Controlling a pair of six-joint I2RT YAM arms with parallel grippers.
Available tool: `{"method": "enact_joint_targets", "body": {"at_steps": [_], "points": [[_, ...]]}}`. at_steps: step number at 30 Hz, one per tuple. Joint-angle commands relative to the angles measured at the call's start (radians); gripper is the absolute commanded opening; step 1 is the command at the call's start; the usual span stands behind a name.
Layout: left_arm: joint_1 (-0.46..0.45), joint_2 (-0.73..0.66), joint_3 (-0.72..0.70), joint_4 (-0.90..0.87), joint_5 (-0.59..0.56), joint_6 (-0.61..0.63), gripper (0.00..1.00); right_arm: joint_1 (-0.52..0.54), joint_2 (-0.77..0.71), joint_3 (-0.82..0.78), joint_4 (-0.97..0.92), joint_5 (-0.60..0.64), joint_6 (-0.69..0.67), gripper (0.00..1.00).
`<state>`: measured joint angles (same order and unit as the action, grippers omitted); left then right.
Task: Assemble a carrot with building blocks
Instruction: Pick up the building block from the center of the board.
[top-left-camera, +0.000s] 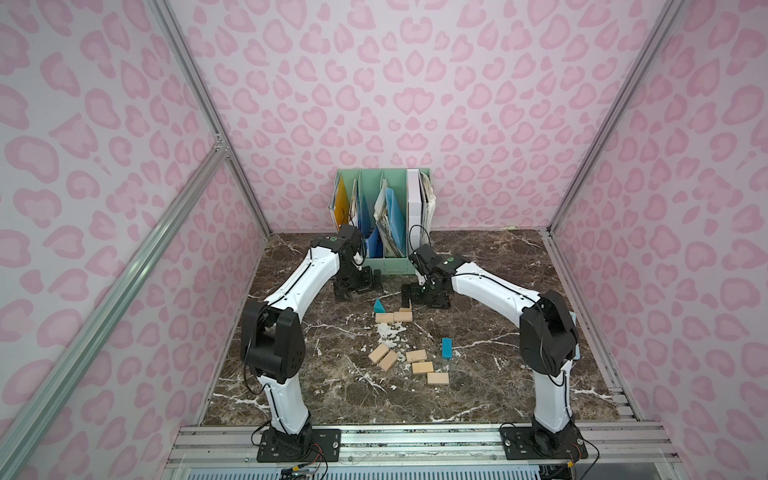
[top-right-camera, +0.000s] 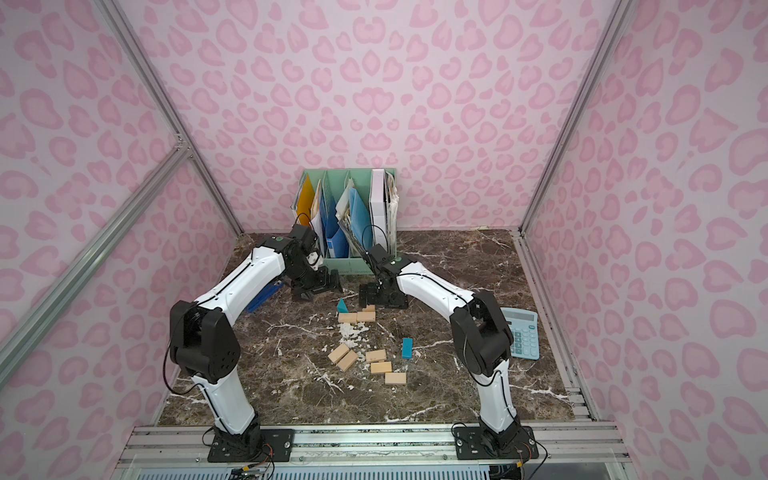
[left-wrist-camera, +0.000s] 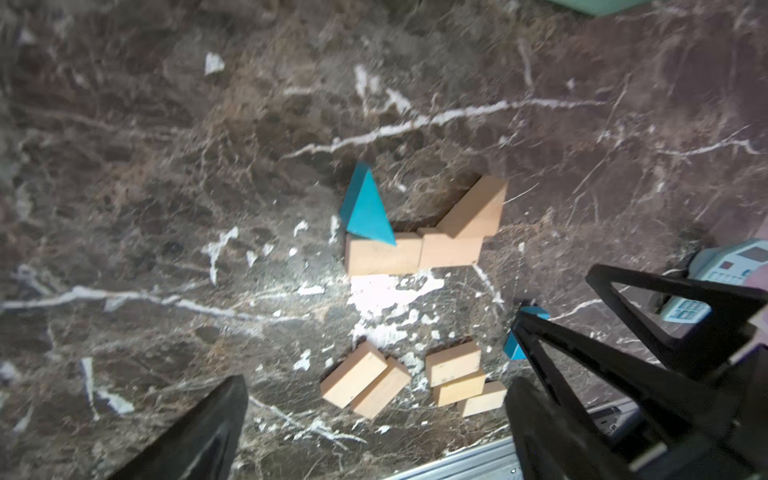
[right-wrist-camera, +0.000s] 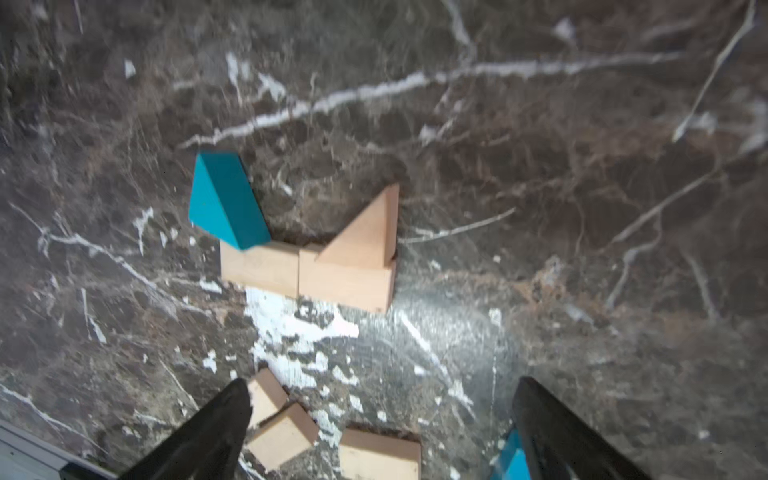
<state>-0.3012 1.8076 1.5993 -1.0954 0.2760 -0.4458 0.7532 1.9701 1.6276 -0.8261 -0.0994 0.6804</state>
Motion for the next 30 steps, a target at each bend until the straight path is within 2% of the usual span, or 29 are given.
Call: {"method": "enact_joint_targets", "body": {"at_steps": [1,11,15,18,21,25,30], "points": [[0.0,-0.072,-0.091,-0.051,-0.003,0.034,0.99,0.041,-0.058,-0.071,-0.028,0.047,0.023,0.99],[-0.003,-0.291,-0.419,-0.033,0.06,-0.012,0.98,0.14,-0.113,-0.283,0.056,0.004,0.136,0.99],[-0.004,-0.349,-0.523,-0.008,0.061,-0.037,0.98,0.194,-0.08,-0.276,0.04,-0.008,0.139,0.99],[-0.004,-0.362,-0.529,-0.018,0.024,-0.057,0.98,0.234,-0.056,-0.275,0.006,0.011,0.138,0.99],[-0.005,-0.357,-0.515,-0.017,0.034,-0.092,0.98,0.245,-0.054,-0.299,0.054,-0.003,0.145,0.99],[-0.004,-0.354,-0.493,-0.026,0.04,-0.113,0.97,0.234,-0.043,-0.316,0.076,0.02,0.14,0.89],[-0.004,-0.366,-0.499,-0.03,0.034,-0.105,0.97,0.223,-0.027,-0.31,0.091,0.04,0.127,0.85]]}}
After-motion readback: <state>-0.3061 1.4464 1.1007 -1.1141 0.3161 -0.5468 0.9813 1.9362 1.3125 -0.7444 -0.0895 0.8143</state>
